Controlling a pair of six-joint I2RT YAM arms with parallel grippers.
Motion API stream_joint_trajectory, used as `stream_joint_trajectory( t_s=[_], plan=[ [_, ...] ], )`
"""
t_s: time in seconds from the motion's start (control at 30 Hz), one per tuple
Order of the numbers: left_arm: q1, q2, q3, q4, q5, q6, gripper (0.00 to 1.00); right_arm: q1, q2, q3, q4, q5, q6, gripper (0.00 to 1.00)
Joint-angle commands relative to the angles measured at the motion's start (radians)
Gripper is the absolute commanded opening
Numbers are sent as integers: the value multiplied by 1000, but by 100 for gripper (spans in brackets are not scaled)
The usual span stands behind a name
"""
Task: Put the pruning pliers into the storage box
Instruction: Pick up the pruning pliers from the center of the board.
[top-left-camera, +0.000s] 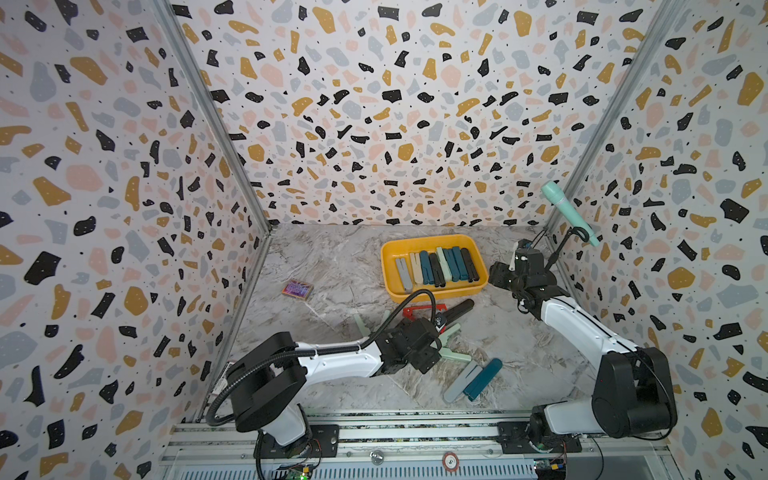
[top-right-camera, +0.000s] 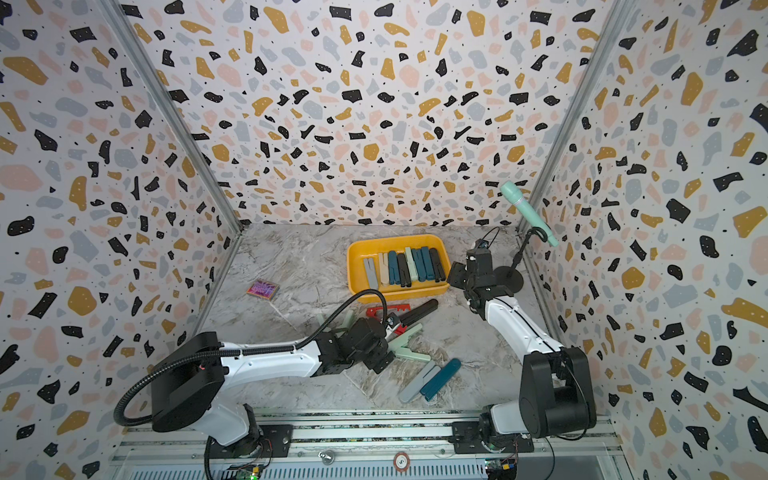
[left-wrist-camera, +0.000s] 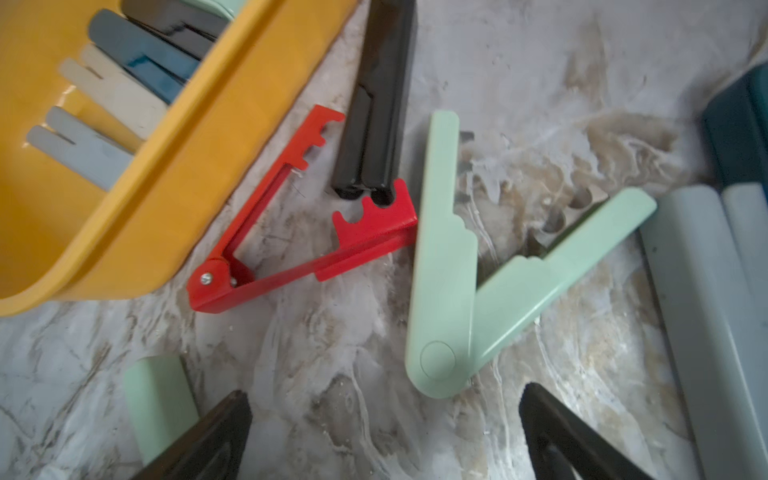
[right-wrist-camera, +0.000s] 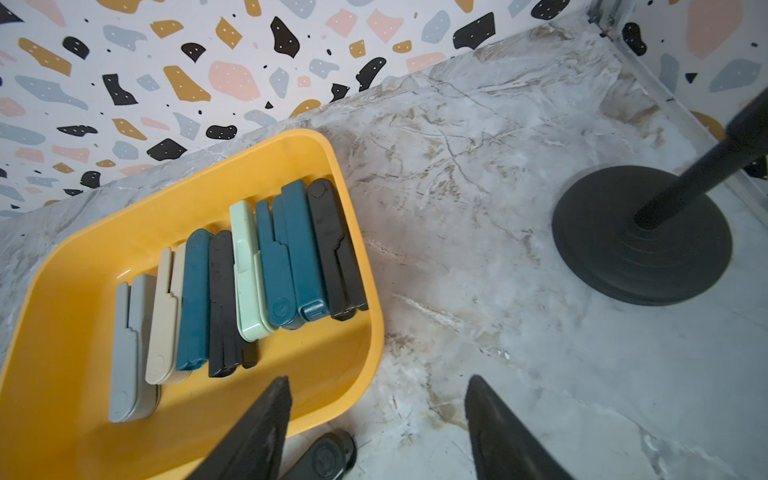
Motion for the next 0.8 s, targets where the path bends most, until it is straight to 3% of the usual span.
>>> stream_joint_trajectory(
  t_s=[0.0, 0.47, 0.77],
  plan=[
    [-8, 15, 47, -19, 42, 95, 100, -28, -38, -25, 27, -29, -2, 68],
    [-33, 231, 221, -84, 96, 233, 90, -106, -72, -88, 38, -47, -2, 69],
    [-33, 298, 272, -113, 208, 303, 86, -157, -100, -145, 59, -81, 2, 69]
  ],
)
